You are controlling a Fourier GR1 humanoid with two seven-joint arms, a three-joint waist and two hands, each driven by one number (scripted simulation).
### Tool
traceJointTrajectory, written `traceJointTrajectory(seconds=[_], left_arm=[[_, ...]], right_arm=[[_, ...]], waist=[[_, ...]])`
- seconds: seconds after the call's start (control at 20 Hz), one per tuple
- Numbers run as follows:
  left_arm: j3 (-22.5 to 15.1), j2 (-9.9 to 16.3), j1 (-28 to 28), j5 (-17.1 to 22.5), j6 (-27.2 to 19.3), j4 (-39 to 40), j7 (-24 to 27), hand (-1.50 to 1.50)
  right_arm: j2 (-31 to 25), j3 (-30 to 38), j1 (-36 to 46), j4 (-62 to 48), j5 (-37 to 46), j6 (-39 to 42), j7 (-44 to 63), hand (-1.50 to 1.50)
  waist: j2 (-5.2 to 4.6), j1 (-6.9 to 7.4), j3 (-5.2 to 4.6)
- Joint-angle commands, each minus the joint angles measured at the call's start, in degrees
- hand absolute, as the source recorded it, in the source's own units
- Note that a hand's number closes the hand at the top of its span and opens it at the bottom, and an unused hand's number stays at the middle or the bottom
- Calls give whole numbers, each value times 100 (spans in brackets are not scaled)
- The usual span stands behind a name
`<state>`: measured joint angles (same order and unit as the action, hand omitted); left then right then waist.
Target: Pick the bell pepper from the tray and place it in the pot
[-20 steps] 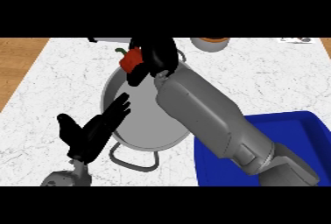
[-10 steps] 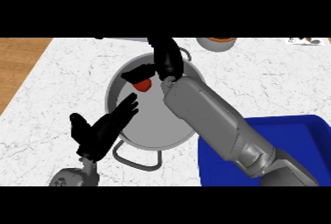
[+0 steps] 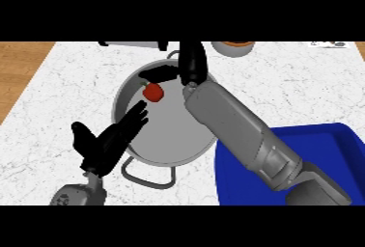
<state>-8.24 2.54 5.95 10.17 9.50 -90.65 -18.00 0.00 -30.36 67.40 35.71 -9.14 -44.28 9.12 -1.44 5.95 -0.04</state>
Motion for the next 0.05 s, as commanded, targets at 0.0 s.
traceJointTrajectory(seconds=[0.0], left_arm=[[165,197,-194,169,74,-395,-184,0]], right_arm=[[0,50,-184,-244,-295,-337,-451,-150]], waist=[[65,-176,3]])
